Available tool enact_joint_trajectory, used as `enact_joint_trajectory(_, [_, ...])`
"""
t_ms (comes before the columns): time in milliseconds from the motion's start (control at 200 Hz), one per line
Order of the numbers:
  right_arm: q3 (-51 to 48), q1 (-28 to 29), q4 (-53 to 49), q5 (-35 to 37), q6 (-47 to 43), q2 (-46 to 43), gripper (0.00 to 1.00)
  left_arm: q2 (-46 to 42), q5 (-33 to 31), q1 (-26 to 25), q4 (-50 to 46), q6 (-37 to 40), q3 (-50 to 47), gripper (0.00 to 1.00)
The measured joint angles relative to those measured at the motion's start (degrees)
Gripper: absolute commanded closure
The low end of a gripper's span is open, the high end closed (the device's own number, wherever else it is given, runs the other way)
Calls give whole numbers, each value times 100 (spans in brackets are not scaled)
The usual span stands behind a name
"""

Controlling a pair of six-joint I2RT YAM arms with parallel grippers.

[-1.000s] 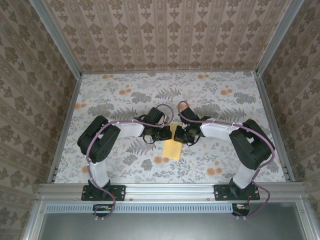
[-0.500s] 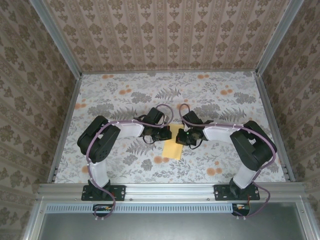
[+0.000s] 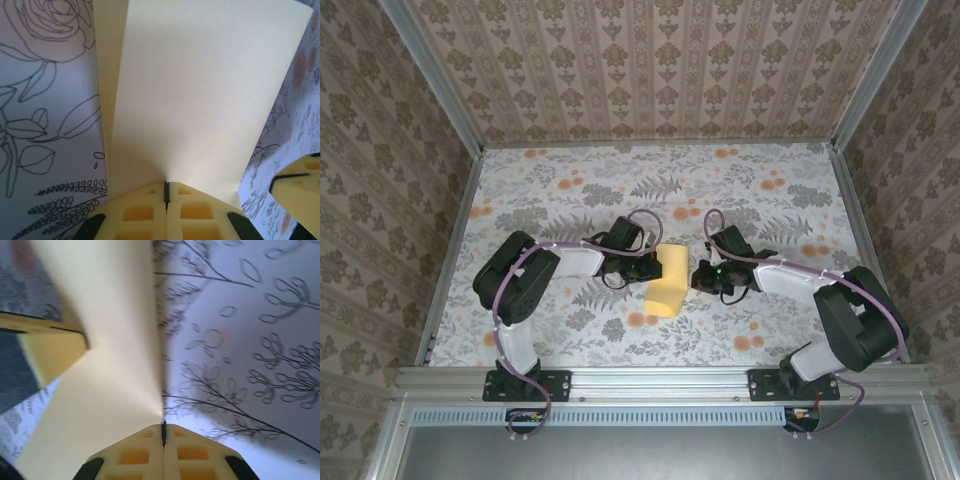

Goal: Fold a paper plane with a square sheet of paper (pick it up from the middle)

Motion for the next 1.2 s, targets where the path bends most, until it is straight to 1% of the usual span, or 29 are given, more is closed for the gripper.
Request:
enact_joint_trajectory(60, [146,31,61,-103,0,85,100,2,0,0,-24,0,15,100])
enact_joint_trajectory(235, [741,197,516,-413,4,833,100,17,-7,-7,-142,-4,83,100])
enact_joint_trajectory(355, [828,269,710,-577,4,1235,100,35,-26,-13,-225,-46,129,100])
enact_joint_trajectory(485, [796,256,732,-601,2,1502,100,50,-24,-13,-289,-94,170,100])
enact_joint_trajectory(605, [614,127,968,-748,-31,1510,100,55,-24,-13,-306,-118,175,100])
enact_joint_trajectory(730, [398,-151,1104,-929,-184,1405,100,55,-24,-13,-306,-157,173,100])
enact_joint_trajectory(860, [122,-586,960,-828,-326,1056,100,57,-24,-13,-306,-195,173,100])
enact_joint_trajectory(955, [61,-767,800,-695,-380,807,100,57,-24,-13,-306,-197,173,100])
enact_joint_trajectory(1070, [107,-717,807,-748,-380,632,100,57,-24,-13,-306,-197,173,100])
enact_joint_trajectory(1200, [431,-520,800,-922,-380,750,100,57,-24,-13,-306,-197,175,100])
